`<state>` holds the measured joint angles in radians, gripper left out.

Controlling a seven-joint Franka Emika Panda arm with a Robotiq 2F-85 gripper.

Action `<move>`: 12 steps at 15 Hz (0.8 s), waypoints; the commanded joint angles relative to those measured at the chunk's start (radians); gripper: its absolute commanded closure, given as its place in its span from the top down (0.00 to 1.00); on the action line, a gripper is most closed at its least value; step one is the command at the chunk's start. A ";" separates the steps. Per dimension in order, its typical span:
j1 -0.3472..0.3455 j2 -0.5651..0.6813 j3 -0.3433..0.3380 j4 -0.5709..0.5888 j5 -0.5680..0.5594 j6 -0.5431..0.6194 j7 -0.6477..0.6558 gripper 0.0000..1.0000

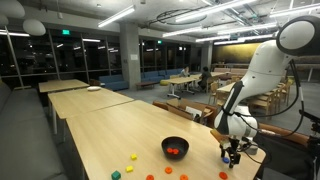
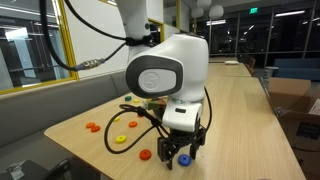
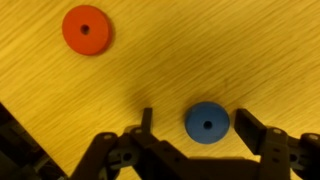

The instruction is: Put some of the discs on the table in the bowl

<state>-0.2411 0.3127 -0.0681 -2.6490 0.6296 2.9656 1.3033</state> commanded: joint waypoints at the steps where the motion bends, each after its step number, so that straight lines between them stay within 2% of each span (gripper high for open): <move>1: -0.015 0.001 0.007 0.015 0.004 0.000 -0.020 0.53; 5: -0.007 -0.006 -0.003 0.019 -0.005 -0.002 -0.013 0.24; 8: 0.010 -0.031 -0.020 0.009 -0.026 0.002 0.000 0.24; 10: 0.073 -0.053 -0.074 0.001 -0.054 0.020 0.014 0.24; 11: 0.092 -0.069 -0.091 -0.005 -0.106 0.035 0.043 0.24; 12: 0.138 -0.078 -0.132 -0.003 -0.158 0.046 0.066 0.24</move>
<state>-0.1961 0.2913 -0.1203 -2.6357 0.5791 2.9787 1.3077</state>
